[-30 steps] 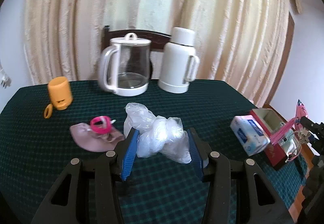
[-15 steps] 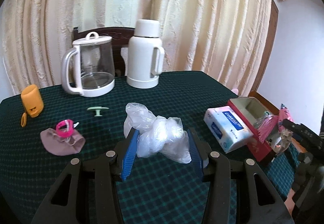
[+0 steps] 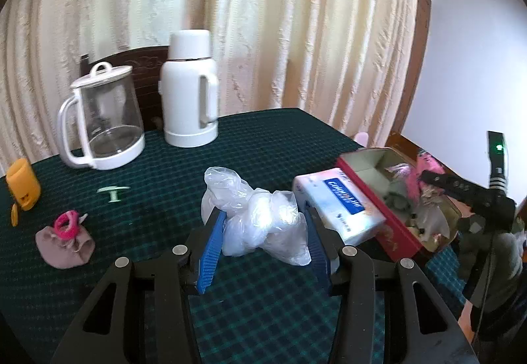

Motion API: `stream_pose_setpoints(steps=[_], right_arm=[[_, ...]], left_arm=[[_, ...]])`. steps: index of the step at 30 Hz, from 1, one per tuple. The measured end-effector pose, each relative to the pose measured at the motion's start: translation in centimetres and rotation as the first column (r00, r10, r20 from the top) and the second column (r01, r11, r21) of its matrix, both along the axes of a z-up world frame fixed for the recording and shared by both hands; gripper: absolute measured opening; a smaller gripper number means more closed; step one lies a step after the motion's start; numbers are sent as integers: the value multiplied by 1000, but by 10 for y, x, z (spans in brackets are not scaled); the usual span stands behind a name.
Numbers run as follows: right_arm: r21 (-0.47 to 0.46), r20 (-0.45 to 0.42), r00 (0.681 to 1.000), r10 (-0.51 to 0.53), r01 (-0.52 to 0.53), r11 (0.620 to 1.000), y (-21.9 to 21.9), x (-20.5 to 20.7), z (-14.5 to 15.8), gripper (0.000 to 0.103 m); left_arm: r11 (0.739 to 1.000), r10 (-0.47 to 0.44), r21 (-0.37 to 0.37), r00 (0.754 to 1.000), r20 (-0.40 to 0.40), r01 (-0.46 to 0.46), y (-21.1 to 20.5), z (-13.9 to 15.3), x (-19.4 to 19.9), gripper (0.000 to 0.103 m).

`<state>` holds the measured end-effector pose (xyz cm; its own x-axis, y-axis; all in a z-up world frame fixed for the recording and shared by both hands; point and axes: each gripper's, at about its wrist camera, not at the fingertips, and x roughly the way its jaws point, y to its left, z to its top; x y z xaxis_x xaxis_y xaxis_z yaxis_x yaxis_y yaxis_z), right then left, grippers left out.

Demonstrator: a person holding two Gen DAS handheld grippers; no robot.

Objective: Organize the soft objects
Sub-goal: 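Carry the plastic bag and pink pouch with both tools to the red-rimmed box, then release the pink pouch with the right tool while the left tool drops the plastic bag into the box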

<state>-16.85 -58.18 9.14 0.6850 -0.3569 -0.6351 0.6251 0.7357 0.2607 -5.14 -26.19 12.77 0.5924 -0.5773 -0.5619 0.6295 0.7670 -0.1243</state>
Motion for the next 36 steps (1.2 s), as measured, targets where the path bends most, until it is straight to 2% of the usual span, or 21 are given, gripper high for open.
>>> stream_pose_setpoints(steps=[3,6,14,21,27,36], right_arm=[[6,-14,1000,0,0,1000,-2,-3,-4,79],[7,9,1000,-3,3,1000,-3,-11,0,79],[-80,105,994,-34,42,996,6,-38,25,81],[-65,145,988,-45,54,996,9,-49,26,81],[-59,156,986,-67,77,995,10,-62,22,81],[-70,169,980,-103,116,991,14,-76,24,81]], left_arm=[[1000,-28,4,1000,0,28,-15,0,-3,49],[998,-62,7,998,-3,62,-30,-1,-7,49],[990,-142,11,990,-13,142,-66,0,-16,49],[979,-203,-2,979,-33,203,-93,0,-18,49],[958,-285,-13,957,-48,285,-129,0,-21,49],[914,-406,-38,909,-92,404,-185,-8,-31,50]])
